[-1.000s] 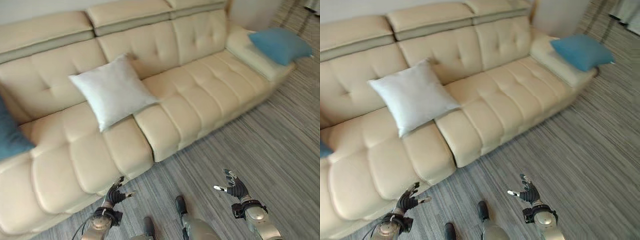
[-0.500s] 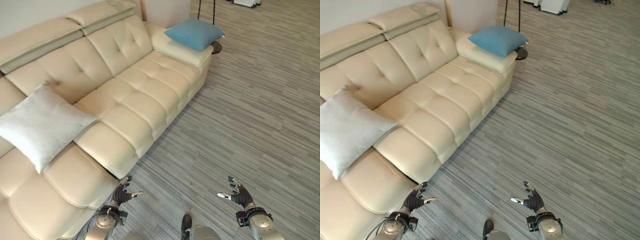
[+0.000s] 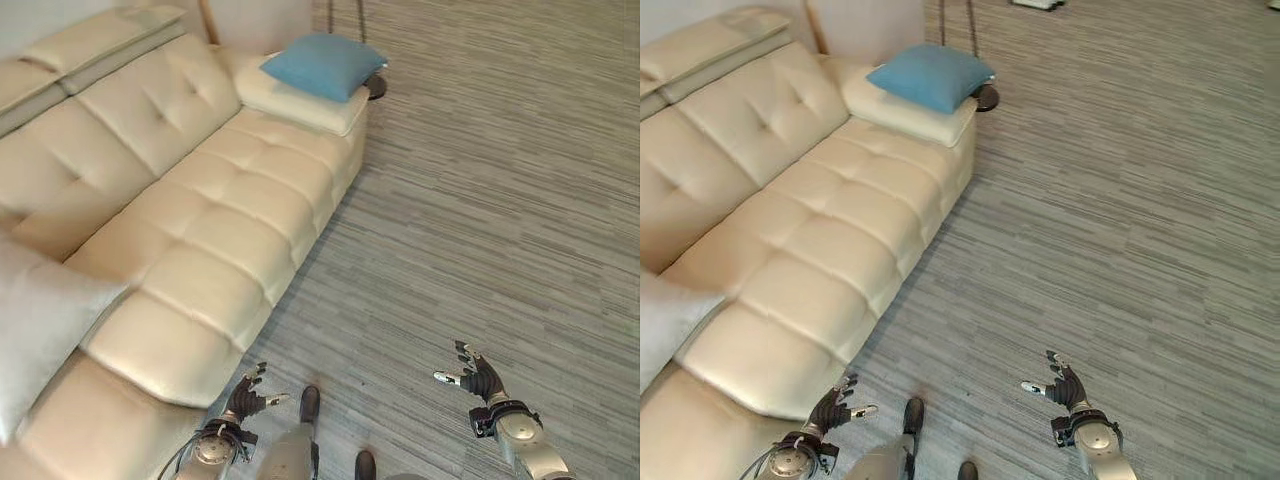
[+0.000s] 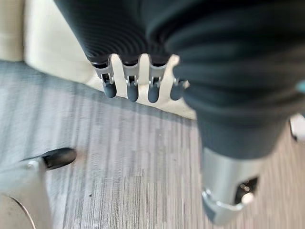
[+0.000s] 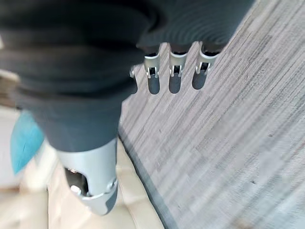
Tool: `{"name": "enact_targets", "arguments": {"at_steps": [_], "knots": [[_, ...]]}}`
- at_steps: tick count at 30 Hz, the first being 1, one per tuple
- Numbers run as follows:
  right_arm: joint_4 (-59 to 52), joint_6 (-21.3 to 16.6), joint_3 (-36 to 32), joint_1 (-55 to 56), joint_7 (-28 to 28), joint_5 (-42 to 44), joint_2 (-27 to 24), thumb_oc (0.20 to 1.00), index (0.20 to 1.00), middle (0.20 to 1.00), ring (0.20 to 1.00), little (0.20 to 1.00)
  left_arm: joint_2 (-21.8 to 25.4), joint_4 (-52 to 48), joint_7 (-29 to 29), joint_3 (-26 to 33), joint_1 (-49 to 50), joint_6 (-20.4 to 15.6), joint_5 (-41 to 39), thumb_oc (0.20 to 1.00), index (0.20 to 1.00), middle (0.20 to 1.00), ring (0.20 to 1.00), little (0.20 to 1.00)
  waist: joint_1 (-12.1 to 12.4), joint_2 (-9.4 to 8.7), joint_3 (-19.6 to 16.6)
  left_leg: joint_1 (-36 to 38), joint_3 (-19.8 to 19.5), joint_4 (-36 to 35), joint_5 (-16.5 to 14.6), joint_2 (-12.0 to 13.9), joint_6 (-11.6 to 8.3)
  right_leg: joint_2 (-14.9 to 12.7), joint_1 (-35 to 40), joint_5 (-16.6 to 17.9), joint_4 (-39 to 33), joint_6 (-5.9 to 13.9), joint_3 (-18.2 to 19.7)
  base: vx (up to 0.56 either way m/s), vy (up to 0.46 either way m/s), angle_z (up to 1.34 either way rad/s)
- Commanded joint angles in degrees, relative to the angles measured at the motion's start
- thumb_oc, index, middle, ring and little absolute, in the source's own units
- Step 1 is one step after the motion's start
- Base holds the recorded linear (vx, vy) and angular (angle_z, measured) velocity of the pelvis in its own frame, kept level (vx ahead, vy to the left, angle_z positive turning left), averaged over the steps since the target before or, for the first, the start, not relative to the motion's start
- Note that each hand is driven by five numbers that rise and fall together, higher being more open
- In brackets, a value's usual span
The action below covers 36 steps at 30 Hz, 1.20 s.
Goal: Pick up all the scattered cushions and arrange them neatly on the sofa.
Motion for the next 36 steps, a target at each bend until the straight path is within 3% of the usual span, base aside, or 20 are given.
{"name": "enact_targets", "arguments": {"at_steps": [1, 2, 3, 6, 9, 10, 15, 18, 19, 20, 21, 22, 23, 24, 26, 28, 29, 33, 36], "knots": [[-2.9, -2.1, 0.4, -1.9, 0.7, 0.7, 0.5, 1.0, 1.0, 1.0, 1.0, 1.0, 2.0, -3.7, -0.2, 1.3, -1.4, -2.2, 0.5, 1.0, 1.0, 1.0, 1.0, 1.0, 1.9, -2.53, -0.7, -1.9, 2.1, 8.5, -9.7, -0.3, -2.16, -3.3, -4.9, -0.8, 9.1, 6.15, 2.6, 0.22, 0.154, -0.77], [-2.5, -2.1, 0.4, -2.4, 0.7, 0.9, 0.8, 1.0, 1.0, 1.0, 1.0, 1.0, 2.4, -3.9, -0.1, 1.7, -1.3, -2.2, 0.4, 1.0, 1.0, 1.0, 1.0, 1.0, 2.4, -2.4, -0.8, -1.6, 2.7, 9.0, -10.7, -0.3, -1.46, -4.2, -5.7, -0.7, 11.1, 6.68, 2.1, 0.25, 0.175, -0.73], [-2.3, -2.1, 0.6, -3.1, 0.9, 1.3, 1.4, 1.0, 1.0, 1.0, 1.0, 1.0, 2.9, -4.4, 0.0, 2.4, -1.1, -2.2, 0.3, 1.0, 1.0, 1.0, 1.0, 1.0, 3.0, -2.43, -0.8, -0.3, 4.0, 9.3, -12.3, -0.2, -0.34, -6.3, -7.4, 1.5, 14.5, 7.81, -0.4, 0.23, 0.164, -0.68], [-2.1, -1.9, 0.8, -3.5, 0.9, 1.3, 2.1, 1.0, 1.0, 1.0, 1.0, 1.0, 3.0, -3.7, 0.3, 3.1, -1.0, -2.0, -0.1, 1.0, 1.0, 1.0, 1.0, 1.0, 3.0, -1.93, -0.4, 3.0, 4.8, 8.4, -13.6, -0.5, 0.71, -7.5, -11.7, 6.0, 19.8, 8.46, -3.2, 0.21, 0.113, -0.55], [-3.0, -1.7, 0.9, -3.6, 0.8, 1.3, 1.8, 1.0, 1.0, 1.0, 1.0, 1.0, 2.9, -3.6, 0.6, 3.6, -0.9, -2.0, -0.6, 1.0, 1.0, 1.0, 1.0, 1.0, 2.0, -0.99, 0.4, 6.6, 4.9, 5.8, -14.9, -0.3, 0.72, -7.7, -16.3, 5.3, 16.3, 7.58, -7.7, 0.28, 0.035, -0.22], [-3.2, -1.6, 1.0, -4.1, 0.5, 1.2, 1.5, 1.0, 1.0, 1.0, 1.0, 1.0, 2.6, -2.9, 0.9, 3.9, -1.0, -1.9, -0.7, 1.0, 1.0, 1.0, 1.0, 1.0, 1.3, -0.8, 1.0, 9.3, 4.9, 4.7, -16.1, -0.6, 0.68, -8.1, -20.2, 6.8, 12.9, 7.81, -9.7, 0.27, -0.006, -0.22], [-3.1, -1.0, 1.3, -4.6, 0.4, 0.7, 1.3, 1.0, 1.0, 1.0, 1.0, 1.0, 2.2, -2.4, 1.2, 4.5, -1.7, -1.9, -0.1, 1.0, 1.0, 1.0, 1.0, 1.0, -0.3, -0.14, 2.4, 15.3, 3.7, 4.2, -20.1, -0.4, -0.65, -9.5, -24.6, 9.9, 2.8, 9.41, -14.3, 0.38, -0.101, -0.06], [-3.8, -0.8, 1.1, -3.5, 0.7, 0.2, 1.2, 1.0, 1.0, 1.0, 1.0, 1.0, 1.8, -2.2, 1.3, 4.7, -1.6, -2.0, 0.3, 1.0, 1.0, 1.0, 1.0, 1.0, -1.5, -0.23, 2.0, 19.4, 1.1, 3.7, -22.2, 0.0, -1.67, -9.2, -25.7, 10.8, 3.8, 9.66, -10.5, 0.5, -0.198, 0.31], [-3.7, -1.3, 0.9, -2.8, 0.9, 0.4, 0.9, 1.0, 1.0, 1.0, 1.0, 1.0, 1.5, -1.5, 1.3, 4.6, -1.2, -2.1, 1.2, 1.0, 1.0, 1.0, 1.0, 1.0, -1.6, -0.01, 1.5, 20.9, 0.1, 4.1, -22.0, 0.7, -2.36, -8.5, -24.9, 11.7, 4.9, 9.15, -9.6, 0.72, -0.461, 0.88], [-4.3, -1.6, 0.4, -1.8, 1.0, 0.2, 0.0, 1.0, 1.0, 1.0, 1.0, 1.0, 1.2, 0.3, 1.3, 3.8, -1.0, -2.2, 1.7, 1.0, 1.0, 1.0, 1.0, 1.0, -2.3, 1.06, 0.4, 21.1, -0.3, 6.7, -17.6, 3.8, -4.99, -7.3, -23.8, 10.5, 7.8, 7.43, -10.7, 0.59, -0.407, 0.94], [-4.3, -1.6, 0.4, -1.8, 1.0, 0.2, 0.1, 1.0, 1.0, 1.0, 1.0, 1.0, 1.2, 0.3, 1.3, 3.8, -1.0, -2.2, 1.7, 1.0, 1.0, 1.0, 1.0, 1.0, -2.4, 0.9, 0.3, 20.9, -0.5, 6.6, -17.3, 3.6, -4.97, -7.5, -23.9, 10.6, 7.7, 7.44, -10.8, 0.5, -0.383, 0.93], [-5.0, -1.8, 0.1, -1.3, 1.2, 0.2, -0.3, 1.0, 1.0, 1.0, 1.0, 1.0, 1.0, 0.6, 1.1, 3.7, -1.0, -2.2, 1.4, 1.0, 1.0, 1.0, 1.0, 1.0, -2.5, 1.38, 0.0, 20.2, -0.5, 8.4, -14.2, 4.9, -6.26, -6.9, -23.1, 9.6, 8.3, 6.74, -11.2, 0.33, -0.286, 0.71], [-4.9, -2.1, 0.0, -1.0, 1.1, 0.6, -1.0, 1.0, 1.0, 1.0, 1.0, 1.0, 0.7, 1.0, 0.8, 3.4, -1.2, -2.2, 0.7, 1.0, 1.0, 1.0, 1.0, 1.0, -2.5, 1.96, 0.3, 17.3, -0.4, 15.2, -9.0, 6.7, -7.38, -5.3, -21.1, 6.7, 9.1, 4.66, -11.6, 0.33, -0.286, 0.61], [-4.9, -2.1, 0.0, -1.0, 1.1, 0.6, -1.0, 1.0, 1.0, 1.0, 1.0, 1.0, 0.8, 1.0, 0.8, 3.4, -1.2, -2.2, 0.7, 1.0, 1.0, 1.0, 1.0, 1.0, -2.7, 1.76, 0.1, 17.0, -0.6, 15.1, -8.8, 6.5, -7.34, -5.6, -21.3, 6.9, 9.0, 4.7, -11.6, 0.33, -0.31, 0.52], [-4.4, -2.2, -0.2, -1.5, 0.4, 1.0, -1.8, 1.0, 1.0, 1.0, 1.0, 1.0, 0.5, 1.4, 1.0, 3.1, -2.7, -2.3, -0.7, 1.0, 1.0, 1.0, 1.0, 1.0, -2.6, 1.3, 0.9, 12.4, 1.5, 23.9, -3.9, 8.0, -7.43, -4.6, -18.1, 3.7, 9.2, 2.35, -11.6, 0.29, -0.275, -0.01], [-4.3, -2.3, -0.2, -1.7, 0.2, 1.1, -2.1, 1.0, 1.0, 1.0, 1.0, 1.0, 0.4, 1.4, 1.0, 2.9, -3.3, -2.4, -0.9, 1.0, 1.0, 1.0, 1.0, 1.0, -2.2, 1.13, 1.4, 10.4, 2.9, 24.3, -6.0, 8.1, -6.59, -4.3, -16.5, 2.8, 8.8, 2.06, -11.5, 0.3, -0.205, -0.16], [-4.5, -2.1, -0.5, -2.0, 0.0, 1.1, -2.6, 1.0, 1.0, 1.0, 1.0, 1.0, 0.4, 0.8, 0.9, 2.5, -3.6, -2.5, -1.1, 1.0, 1.0, 1.0, 1.0, 1.0, -1.6, 0.7, 1.7, 6.5, 4.5, 22.8, -8.6, 6.7, -5.44, -4.4, -14.4, 1.8, 8.1, 2.07, -11.2, 0.3, -0.16, 0.07], [-4.5, -2.1, -0.9, -2.0, -0.4, 1.1, -3.0, 1.0, 1.0, 1.0, 1.0, 1.0, 0.5, -0.1, 0.8, 1.9, -3.1, -2.4, -0.9, 1.0, 1.0, 1.0, 1.0, 1.0, 0.0, 0.11, 2.0, 0.3, 6.7, 16.6, -12.7, 4.0, -4.29, -3.8, -10.7, 0.1, 6.6, 2.65, -10.6, 0.29, -0.074, -0.06], [-3.9, -2.2, -0.5, -2.3, -0.8, 0.9, -2.6, 1.0, 1.0, 1.0, 1.0, 1.0, 0.4, -0.6, 0.9, 1.9, -2.4, -2.3, -0.8, 1.0, 1.0, 1.0, 1.0, 1.0, 2.1, 1.02, 1.7, -4.0, 6.5, 6.1, -5.5, 3.4, -5.19, -1.2, -6.5, -1.2, 5.2, 3.02, -9.7, 0.36, 0.001, -0.27]]}}
